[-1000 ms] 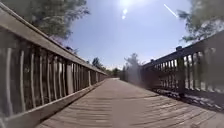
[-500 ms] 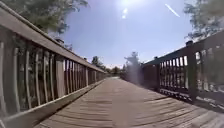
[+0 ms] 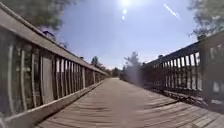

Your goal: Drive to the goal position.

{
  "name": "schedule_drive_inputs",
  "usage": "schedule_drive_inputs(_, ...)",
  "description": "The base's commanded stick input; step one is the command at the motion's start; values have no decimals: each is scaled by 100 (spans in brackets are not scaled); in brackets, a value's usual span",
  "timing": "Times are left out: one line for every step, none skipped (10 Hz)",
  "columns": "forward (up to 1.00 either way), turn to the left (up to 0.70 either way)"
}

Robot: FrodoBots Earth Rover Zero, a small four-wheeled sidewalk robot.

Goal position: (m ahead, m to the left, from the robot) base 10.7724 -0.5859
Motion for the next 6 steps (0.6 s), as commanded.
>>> schedule_drive_inputs(70, 0)
schedule_drive_inputs(70, 0)
schedule_drive_inputs(70, 0)
schedule_drive_inputs(70, 0)
schedule_drive_inputs(70, 0)
schedule_drive_inputs(70, 0)
